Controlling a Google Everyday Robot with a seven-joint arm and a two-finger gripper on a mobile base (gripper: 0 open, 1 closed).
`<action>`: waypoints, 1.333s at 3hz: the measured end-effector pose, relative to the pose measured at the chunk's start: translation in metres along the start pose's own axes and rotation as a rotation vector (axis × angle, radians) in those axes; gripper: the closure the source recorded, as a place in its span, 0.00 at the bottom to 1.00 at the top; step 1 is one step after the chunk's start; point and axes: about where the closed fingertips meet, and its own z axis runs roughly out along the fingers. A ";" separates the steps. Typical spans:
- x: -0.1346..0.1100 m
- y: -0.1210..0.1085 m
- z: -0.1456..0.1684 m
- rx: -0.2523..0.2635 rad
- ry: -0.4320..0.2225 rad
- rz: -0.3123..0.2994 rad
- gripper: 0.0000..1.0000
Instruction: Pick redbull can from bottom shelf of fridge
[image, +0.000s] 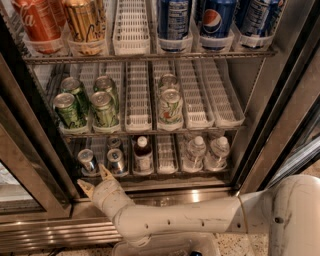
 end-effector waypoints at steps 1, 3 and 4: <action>0.010 -0.012 -0.003 0.047 0.018 0.022 0.37; 0.010 -0.027 0.001 0.093 0.000 0.029 0.38; 0.004 -0.026 0.014 0.076 -0.022 0.019 0.39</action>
Offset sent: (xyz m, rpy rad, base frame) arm 0.0170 -0.0379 -0.0108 0.0056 0.0072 -0.1383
